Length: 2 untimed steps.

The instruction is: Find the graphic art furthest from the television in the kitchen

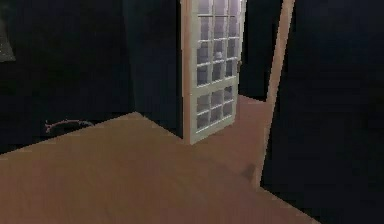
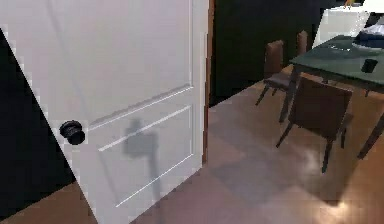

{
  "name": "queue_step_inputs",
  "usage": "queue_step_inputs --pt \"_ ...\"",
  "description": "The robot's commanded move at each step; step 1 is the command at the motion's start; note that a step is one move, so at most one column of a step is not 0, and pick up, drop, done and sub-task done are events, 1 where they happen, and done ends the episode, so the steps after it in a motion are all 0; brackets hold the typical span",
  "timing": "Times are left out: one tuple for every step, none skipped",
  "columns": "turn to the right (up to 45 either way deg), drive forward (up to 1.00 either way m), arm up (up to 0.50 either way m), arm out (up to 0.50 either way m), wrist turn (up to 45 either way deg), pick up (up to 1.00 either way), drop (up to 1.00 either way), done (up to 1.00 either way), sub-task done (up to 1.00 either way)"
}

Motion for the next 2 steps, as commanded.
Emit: queue_step_inputs --pt "0.0 1.00 0.00 0.00 0.0 0.00 0.00 0.00 0.00" --pt "-3.0 0.00 0.00 0.00 0.0 0.00 0.00 0.00 0.00"
